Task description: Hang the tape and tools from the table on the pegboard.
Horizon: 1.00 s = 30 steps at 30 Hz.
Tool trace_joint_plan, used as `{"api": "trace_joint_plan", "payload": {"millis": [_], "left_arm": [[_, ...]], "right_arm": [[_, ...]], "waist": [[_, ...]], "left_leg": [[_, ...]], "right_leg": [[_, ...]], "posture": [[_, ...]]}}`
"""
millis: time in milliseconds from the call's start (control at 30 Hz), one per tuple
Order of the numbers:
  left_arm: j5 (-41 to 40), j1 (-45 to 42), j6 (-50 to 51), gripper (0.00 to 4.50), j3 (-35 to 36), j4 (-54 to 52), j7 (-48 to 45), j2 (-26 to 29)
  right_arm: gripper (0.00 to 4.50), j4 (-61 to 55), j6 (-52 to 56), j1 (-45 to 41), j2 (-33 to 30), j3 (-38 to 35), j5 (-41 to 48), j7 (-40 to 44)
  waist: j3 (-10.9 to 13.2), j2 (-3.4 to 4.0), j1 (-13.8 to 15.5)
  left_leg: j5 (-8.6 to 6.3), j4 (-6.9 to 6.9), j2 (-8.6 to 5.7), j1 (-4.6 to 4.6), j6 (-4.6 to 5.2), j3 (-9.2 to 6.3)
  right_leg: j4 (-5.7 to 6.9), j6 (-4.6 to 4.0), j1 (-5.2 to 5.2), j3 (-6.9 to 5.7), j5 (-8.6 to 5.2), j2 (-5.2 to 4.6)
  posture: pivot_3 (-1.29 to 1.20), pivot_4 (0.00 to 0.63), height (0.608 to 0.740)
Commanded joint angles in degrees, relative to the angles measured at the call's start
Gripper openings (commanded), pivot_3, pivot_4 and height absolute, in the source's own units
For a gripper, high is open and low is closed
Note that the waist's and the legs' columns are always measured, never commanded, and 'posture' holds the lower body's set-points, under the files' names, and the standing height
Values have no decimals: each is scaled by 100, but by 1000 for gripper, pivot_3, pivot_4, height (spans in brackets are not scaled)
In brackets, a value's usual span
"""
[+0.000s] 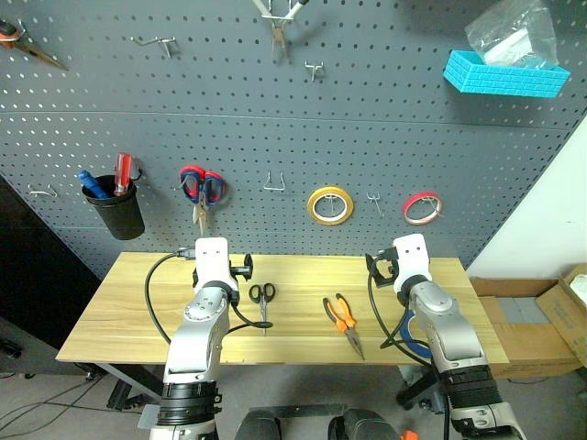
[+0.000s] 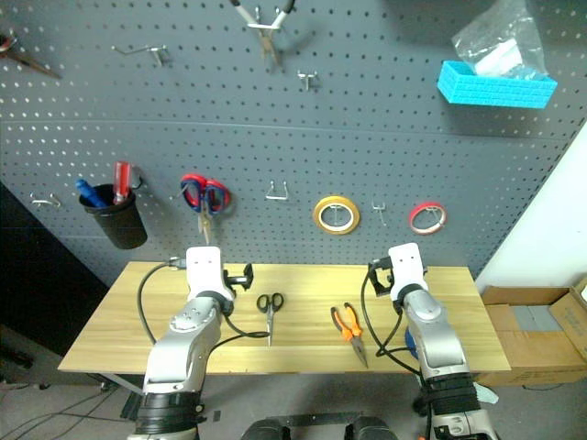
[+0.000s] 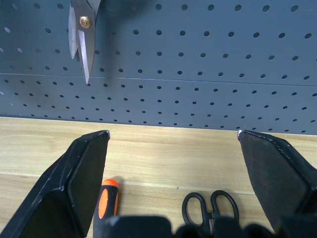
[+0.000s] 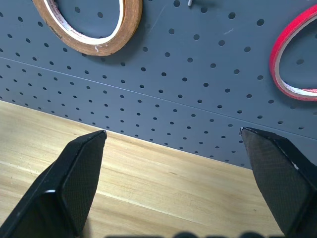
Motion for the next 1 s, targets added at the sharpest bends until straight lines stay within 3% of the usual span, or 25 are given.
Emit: {"api": "trace_joint_plan", "payload": {"millis": [33, 900, 1000], "left_arm": [[20, -81, -64, 4463, -32, -351, -56, 37], [-21, -8, -61, 4463, 20, -415, 14, -46], [-20, 0, -44, 4463, -267, -404, -375, 157]], "right_arm": [[4500, -123, -118, -103, -5, -43, 38, -3], [4500, -247, -28, -26, -64, -25, 24, 59], [4500, -428, 173, 19, -179, -6, 50, 204]], "waist": [[0, 0, 0], [0, 0, 1], [3, 2, -6]], "left_leg": [[0, 0, 0, 0, 0, 0], [0, 1, 0, 1, 0, 0], [0, 1, 0, 1, 0, 1]], "right_leg": [[0, 0, 0, 0, 0, 0], [3, 1, 0, 0, 1, 0], [3, 1, 0, 1, 1, 0]], "posture": [[250, 0, 740], [241, 22, 740], [233, 39, 740]]}}
